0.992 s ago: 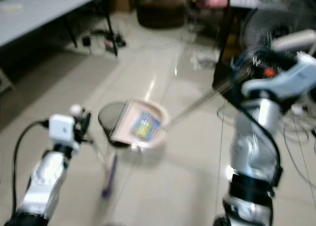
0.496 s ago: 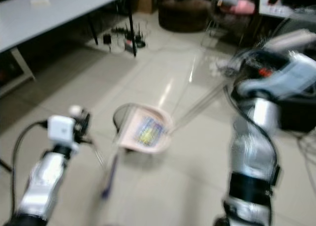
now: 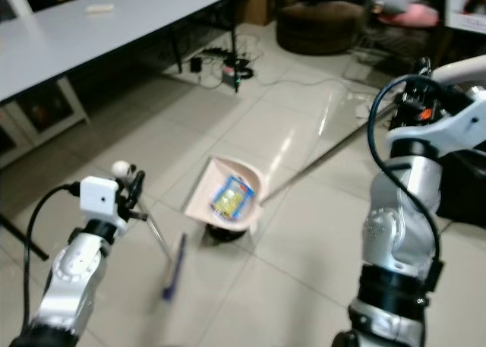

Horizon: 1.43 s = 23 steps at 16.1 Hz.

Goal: Sweep floor

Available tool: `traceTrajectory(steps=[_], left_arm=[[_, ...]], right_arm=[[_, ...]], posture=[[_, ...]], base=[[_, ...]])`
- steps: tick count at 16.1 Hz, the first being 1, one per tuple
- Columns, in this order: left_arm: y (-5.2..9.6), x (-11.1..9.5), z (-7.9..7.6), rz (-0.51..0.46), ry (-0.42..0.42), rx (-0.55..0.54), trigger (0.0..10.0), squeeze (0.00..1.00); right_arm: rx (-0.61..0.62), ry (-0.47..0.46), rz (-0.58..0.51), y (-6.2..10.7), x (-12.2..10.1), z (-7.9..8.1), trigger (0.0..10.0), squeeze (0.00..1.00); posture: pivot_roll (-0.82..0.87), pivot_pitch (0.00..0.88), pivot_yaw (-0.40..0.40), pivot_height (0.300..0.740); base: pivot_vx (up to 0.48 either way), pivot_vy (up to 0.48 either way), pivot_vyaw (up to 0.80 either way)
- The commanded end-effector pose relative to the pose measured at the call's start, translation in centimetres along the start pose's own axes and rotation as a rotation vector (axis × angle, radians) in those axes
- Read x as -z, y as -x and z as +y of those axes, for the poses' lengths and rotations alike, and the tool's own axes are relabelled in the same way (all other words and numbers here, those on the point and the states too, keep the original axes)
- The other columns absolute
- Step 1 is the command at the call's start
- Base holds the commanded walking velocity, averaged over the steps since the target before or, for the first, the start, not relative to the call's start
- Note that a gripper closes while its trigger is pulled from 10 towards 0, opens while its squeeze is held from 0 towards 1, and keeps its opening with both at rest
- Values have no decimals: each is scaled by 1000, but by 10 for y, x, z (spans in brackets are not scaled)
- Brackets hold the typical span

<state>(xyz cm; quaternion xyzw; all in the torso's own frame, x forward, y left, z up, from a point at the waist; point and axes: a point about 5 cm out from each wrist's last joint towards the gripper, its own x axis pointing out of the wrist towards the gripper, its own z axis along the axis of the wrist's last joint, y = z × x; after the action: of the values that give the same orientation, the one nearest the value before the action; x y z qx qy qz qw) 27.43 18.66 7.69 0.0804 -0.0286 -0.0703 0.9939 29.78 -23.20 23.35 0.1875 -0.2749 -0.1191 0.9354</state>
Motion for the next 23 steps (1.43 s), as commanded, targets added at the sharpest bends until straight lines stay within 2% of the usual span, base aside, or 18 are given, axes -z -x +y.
traceTrajectory(steps=[1, 13, 15, 23], left_arm=[[-6, -11, 3, -49, -24, 0, 10000, 0], [-7, -11, 1, -57, -25, 17, 10000, 0], [-7, -11, 1, -57, -26, 18, 10000, 0], [-6, -11, 0, -56, -26, 20, 10000, 0]], right_arm=[[-12, -39, -50, -3, -10, 5, 10000, 0], [-6, -44, -26, 2, -6, 3, 10000, 0], [-8, -44, -21, 3, -4, 4, 10000, 0], [-1, -39, -13, 5, -3, 1, 10000, 0]], posture=[[-3, 8, 67, 740], [-10, 0, 76, 740], [-9, 0, 75, 740], [-6, 0, 76, 740]], base=[[386, 0, 0], [388, 0, 0], [386, 0, -725], [385, 0, 0]])
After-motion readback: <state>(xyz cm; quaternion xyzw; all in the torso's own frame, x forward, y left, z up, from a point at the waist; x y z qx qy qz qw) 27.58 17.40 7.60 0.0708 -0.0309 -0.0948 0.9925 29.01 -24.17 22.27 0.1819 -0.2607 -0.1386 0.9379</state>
